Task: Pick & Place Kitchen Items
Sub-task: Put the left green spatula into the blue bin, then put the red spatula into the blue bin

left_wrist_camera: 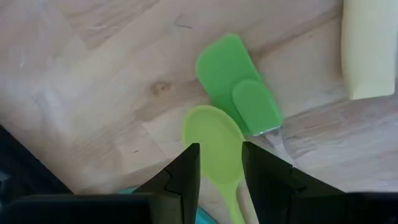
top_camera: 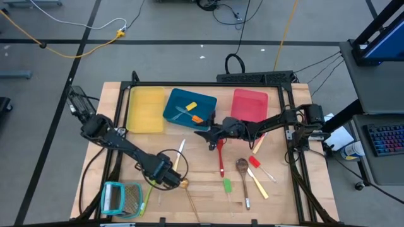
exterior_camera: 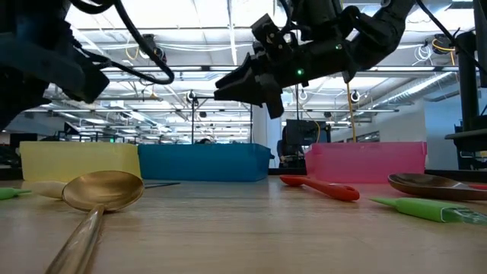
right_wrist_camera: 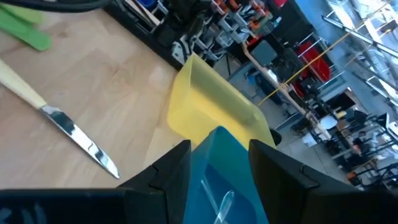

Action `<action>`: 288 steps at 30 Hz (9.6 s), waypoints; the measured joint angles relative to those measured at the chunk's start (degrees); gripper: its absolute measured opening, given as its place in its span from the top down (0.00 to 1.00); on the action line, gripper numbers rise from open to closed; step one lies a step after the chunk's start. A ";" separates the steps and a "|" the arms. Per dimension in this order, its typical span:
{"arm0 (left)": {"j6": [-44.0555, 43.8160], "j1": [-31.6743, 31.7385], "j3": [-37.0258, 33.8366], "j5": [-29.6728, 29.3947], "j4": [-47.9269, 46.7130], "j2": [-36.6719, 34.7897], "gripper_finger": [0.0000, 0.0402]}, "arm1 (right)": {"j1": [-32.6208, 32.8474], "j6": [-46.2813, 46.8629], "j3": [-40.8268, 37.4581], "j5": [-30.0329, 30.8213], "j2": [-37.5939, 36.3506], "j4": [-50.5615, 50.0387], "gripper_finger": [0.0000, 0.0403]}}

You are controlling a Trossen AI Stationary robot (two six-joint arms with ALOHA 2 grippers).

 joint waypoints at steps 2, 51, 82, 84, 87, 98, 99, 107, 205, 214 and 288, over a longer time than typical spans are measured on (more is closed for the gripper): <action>1.09 0.30 -0.02 -0.47 0.63 0.07 0.69 | 0.24 -0.25 -0.03 -0.02 0.00 -0.02 0.61; -7.80 -0.53 -9.22 -2.84 14.31 -0.57 0.46 | 0.77 -2.52 -0.04 -1.52 0.00 -0.98 0.61; 0.36 6.15 -5.30 -17.39 5.19 -9.64 0.93 | 0.77 -1.42 -0.02 -1.49 0.00 -1.40 0.61; 3.24 7.07 -3.46 -21.68 2.81 -10.77 0.93 | 0.77 -0.99 -0.02 -1.46 0.00 -2.30 0.61; 9.26 8.90 -0.11 -30.25 2.20 -11.70 0.93 | 0.77 -0.10 -0.02 -1.42 0.00 -3.20 0.61; 42.87 22.44 6.78 -41.57 6.15 -11.76 0.92 | 0.79 5.78 -2.86 1.51 0.00 -4.70 0.61; 46.38 23.91 6.89 -41.58 7.51 -11.82 0.92 | 0.81 6.56 -3.16 3.73 0.00 -4.73 0.61; 76.54 32.87 6.99 -40.44 26.03 -11.80 0.92 | 1.08 15.79 -7.87 19.59 -4.85 -10.17 0.61; 90.61 19.57 -3.01 -35.13 25.79 -27.01 0.67 | 29.09 110.19 -8.98 -1.13 -27.63 -93.79 0.40; 89.63 20.45 -6.22 -31.75 27.53 -35.17 0.67 | 29.03 108.10 -14.33 -1.44 -27.60 -82.65 0.40; 83.19 22.78 -24.76 -31.95 44.00 -49.35 0.67 | 21.81 72.06 -21.49 9.38 -39.76 -43.51 0.94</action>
